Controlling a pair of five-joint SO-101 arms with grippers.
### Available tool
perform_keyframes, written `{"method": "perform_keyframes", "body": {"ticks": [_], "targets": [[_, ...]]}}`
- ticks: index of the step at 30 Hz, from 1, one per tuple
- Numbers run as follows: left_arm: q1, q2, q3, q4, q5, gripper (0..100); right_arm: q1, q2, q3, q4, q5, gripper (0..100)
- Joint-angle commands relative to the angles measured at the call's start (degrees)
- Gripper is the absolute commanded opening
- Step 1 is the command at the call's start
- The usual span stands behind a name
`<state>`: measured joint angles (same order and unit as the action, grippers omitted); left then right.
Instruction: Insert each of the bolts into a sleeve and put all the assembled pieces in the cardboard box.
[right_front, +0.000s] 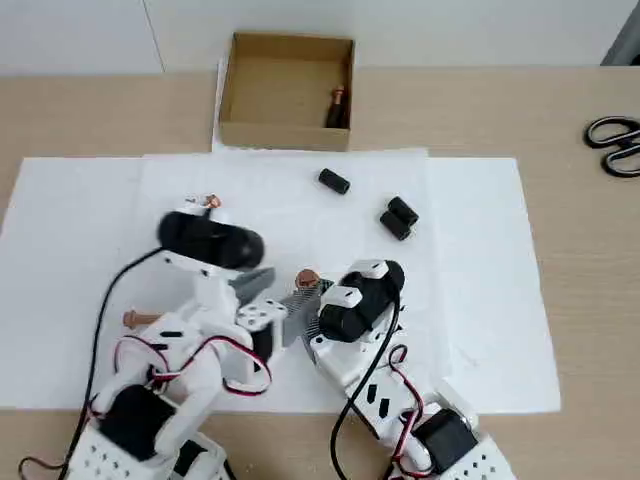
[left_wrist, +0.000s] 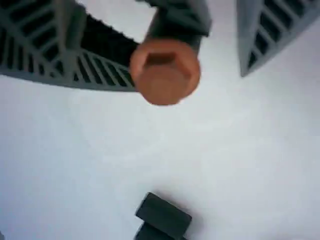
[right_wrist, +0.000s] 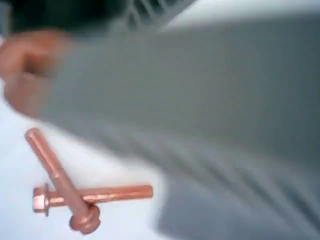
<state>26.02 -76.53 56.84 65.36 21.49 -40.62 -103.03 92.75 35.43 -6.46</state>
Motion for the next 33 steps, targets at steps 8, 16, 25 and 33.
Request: {"method": "perform_keyframes", "body": {"ticks": [8, 16, 25, 33], "targets": [[-22.9, -0.5, -17.7, 19.3, -19.2, 21, 5.6, -0.7, 2.5, -0.5, -0.2, 0.4], [-36.6, -0.5, -18.2, 24.4, -30.9, 21, 18.9, -0.6, -6.9, 13.1, 3.7, 0.4], [-36.7, -0.5, -18.2, 24.4, -27.3, 21, 19.6, 22.5, -25.8, 1.5, 9.1, 0.4], [-36.7, -0.5, -16.5, 24.2, -27.3, 20, 19.6, 65.0, -55.8, -15.2, 9.1, 0.4]]}}
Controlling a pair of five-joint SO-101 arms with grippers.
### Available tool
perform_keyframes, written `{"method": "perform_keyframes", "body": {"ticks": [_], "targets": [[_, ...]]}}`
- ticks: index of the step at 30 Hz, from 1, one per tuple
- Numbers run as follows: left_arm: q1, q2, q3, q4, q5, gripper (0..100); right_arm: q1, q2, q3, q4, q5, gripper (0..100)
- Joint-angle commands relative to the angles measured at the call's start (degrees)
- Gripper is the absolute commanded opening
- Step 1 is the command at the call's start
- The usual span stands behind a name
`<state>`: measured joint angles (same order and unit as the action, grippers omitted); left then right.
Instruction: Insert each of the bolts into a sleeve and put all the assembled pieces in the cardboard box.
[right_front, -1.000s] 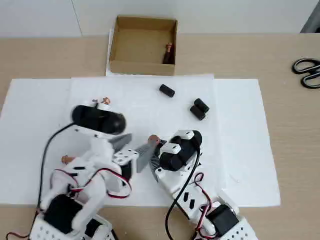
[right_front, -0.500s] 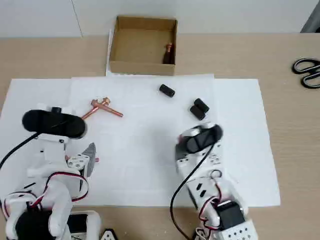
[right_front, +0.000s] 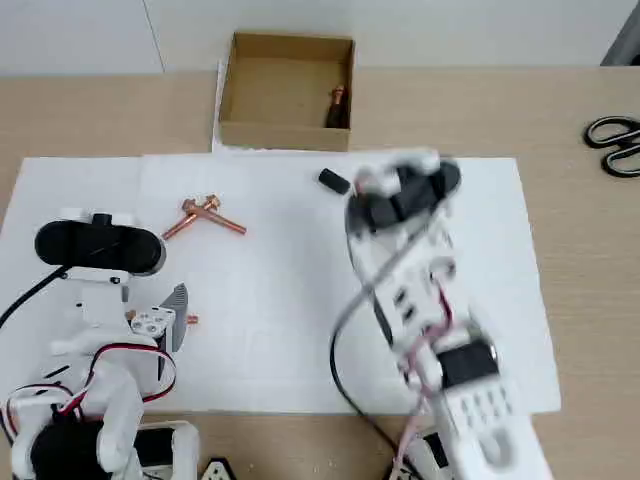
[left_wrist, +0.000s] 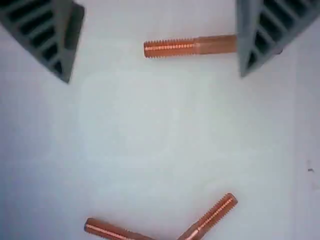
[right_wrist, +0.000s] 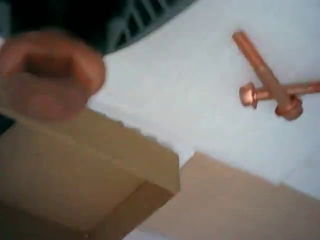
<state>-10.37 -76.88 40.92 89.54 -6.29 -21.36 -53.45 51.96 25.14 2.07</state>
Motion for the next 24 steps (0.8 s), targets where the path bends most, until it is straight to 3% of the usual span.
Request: {"method": "perform_keyframes", "body": {"ticks": [1, 14, 24], "targets": [[-0.3, -0.2, -0.6, 0.0, 0.4, 20, 0.4, 20.4, -19.6, -5.6, 0.5, 0.4], [-0.4, -0.2, -0.6, 0.0, 0.4, 20, 2.2, 78.2, -76.1, -13.6, 0.5, 0.4], [-0.5, -0.2, -0.6, 0.0, 0.4, 20, 2.0, 103.3, -98.0, -13.4, 0.5, 0.7]]}}
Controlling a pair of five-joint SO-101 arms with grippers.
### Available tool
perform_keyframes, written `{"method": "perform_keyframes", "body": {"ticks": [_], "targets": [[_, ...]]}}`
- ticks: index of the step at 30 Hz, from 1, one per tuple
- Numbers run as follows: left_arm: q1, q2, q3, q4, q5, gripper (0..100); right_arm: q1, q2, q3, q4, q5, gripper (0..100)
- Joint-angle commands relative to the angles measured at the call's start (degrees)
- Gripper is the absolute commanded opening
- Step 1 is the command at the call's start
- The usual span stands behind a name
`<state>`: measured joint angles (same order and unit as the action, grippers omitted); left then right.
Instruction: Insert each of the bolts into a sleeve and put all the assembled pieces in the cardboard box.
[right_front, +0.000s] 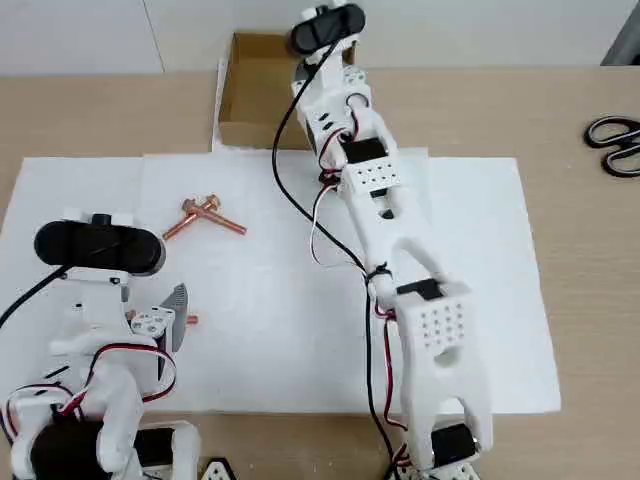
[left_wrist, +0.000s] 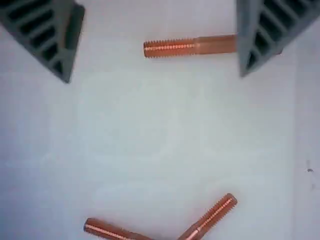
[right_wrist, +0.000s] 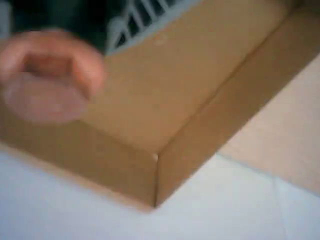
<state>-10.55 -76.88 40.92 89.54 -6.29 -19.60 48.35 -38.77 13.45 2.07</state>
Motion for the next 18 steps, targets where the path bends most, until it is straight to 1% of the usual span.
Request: {"method": "perform_keyframes", "body": {"ticks": [1, 8, 18], "targets": [[-0.4, -0.2, -0.6, 0.0, 0.4, 20, 0.2, 2.8, -8.1, -1.6, 0.5, 0.7], [-0.4, -0.2, -0.6, 0.0, 0.4, 20, 0.2, 8.6, -10.3, -1.5, 0.5, 0.8], [-0.4, -0.1, -0.6, 0.0, 0.4, 20, -1.5, 11.3, -10.3, -1.7, 0.5, 0.9]]}}
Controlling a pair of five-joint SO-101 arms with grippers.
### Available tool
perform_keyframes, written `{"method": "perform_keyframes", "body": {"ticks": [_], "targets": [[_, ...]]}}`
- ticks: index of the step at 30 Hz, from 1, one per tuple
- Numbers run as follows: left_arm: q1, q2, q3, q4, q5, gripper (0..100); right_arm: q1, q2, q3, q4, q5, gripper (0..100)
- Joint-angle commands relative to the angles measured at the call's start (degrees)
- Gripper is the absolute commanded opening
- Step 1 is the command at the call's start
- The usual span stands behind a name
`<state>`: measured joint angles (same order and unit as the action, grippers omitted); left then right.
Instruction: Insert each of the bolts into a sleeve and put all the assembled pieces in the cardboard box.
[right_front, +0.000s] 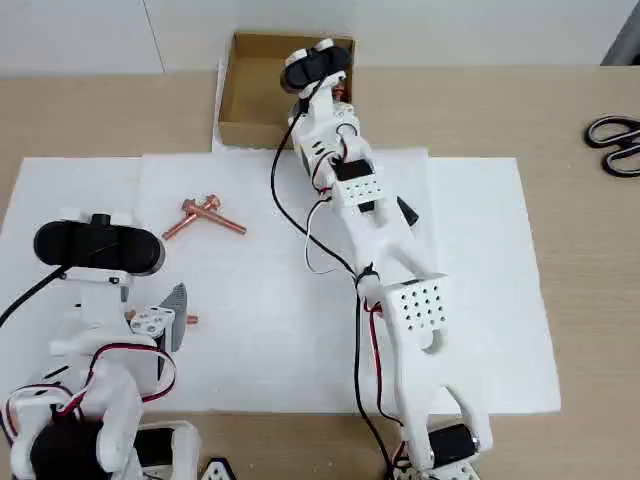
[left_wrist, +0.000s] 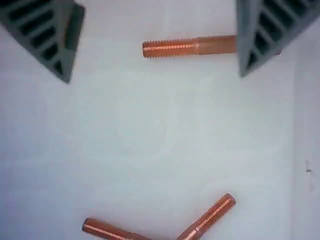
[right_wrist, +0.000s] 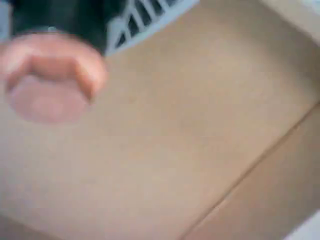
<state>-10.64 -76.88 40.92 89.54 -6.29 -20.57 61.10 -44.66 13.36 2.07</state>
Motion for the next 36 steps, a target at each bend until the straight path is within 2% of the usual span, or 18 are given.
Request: {"method": "perform_keyframes", "body": {"ticks": [1, 7, 15, 26, 32, 36], "targets": [[-0.3, -0.1, -0.6, 0.0, 0.4, 20, -0.5, -1.3, -4.4, -1.6, 0.5, 0.9], [-0.3, -0.1, -0.6, 0.0, 0.4, 20, -0.5, -0.5, -4.4, -1.9, 0.5, 1.2], [-0.3, -0.1, -0.6, 0.0, 0.4, 20, -0.7, -0.6, -4.4, -2.0, 0.4, 19.4], [-0.2, -0.1, -0.6, 0.0, 0.4, 20, -0.6, -1.0, -12.3, -0.5, 0.5, 19.5], [-0.2, -0.1, -0.6, 0.0, 0.4, 20, 0.7, -1.0, -27.1, 12.9, 0.5, 19.5], [-0.2, -0.1, -0.6, 0.0, 0.4, 20, 3.1, -1.0, -41.8, 26.7, 0.5, 19.5]]}}
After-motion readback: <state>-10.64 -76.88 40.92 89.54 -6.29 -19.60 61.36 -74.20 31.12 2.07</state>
